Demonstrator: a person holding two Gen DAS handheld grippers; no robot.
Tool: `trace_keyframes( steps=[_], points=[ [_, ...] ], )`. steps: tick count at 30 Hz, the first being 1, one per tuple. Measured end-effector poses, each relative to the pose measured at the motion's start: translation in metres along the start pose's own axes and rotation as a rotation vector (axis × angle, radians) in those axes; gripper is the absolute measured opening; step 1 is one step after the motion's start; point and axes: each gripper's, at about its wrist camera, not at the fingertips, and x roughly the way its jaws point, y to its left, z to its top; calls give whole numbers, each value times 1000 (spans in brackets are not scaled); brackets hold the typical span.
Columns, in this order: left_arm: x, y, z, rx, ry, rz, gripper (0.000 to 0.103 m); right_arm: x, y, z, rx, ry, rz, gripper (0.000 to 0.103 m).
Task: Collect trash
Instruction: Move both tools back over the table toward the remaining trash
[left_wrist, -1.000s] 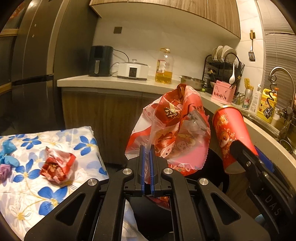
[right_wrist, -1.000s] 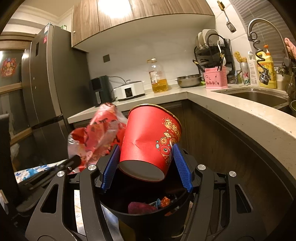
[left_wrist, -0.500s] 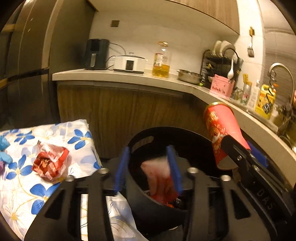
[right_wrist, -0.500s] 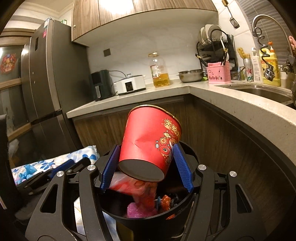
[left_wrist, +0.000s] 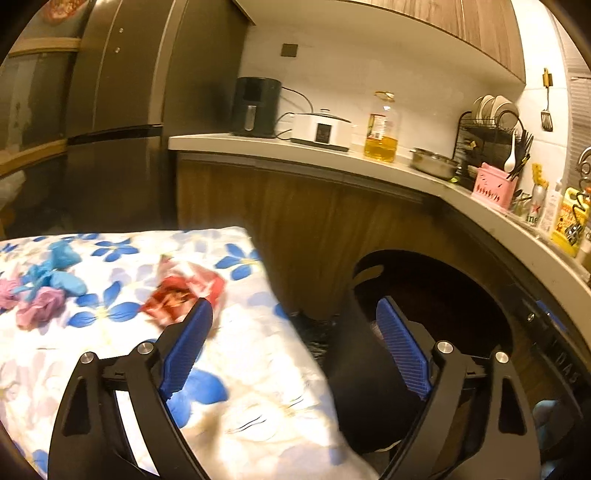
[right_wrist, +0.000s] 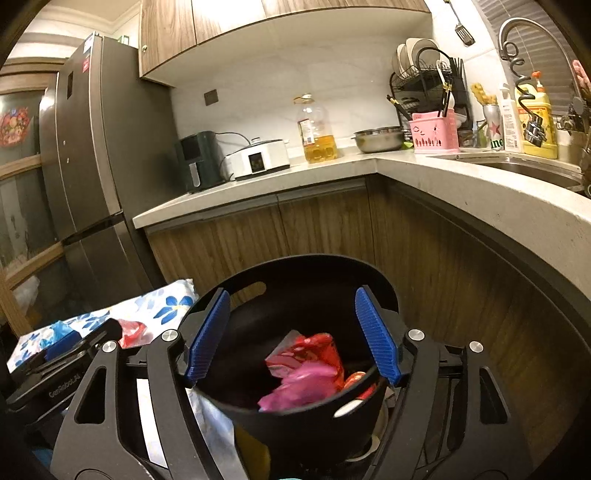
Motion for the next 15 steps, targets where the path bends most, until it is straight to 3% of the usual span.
trace_keyframes(
  steps=[15],
  points=[
    [-56, 49, -29, 18, -50, 174, 90, -27, 35, -20, -32, 17, 70, 74]
  ],
)
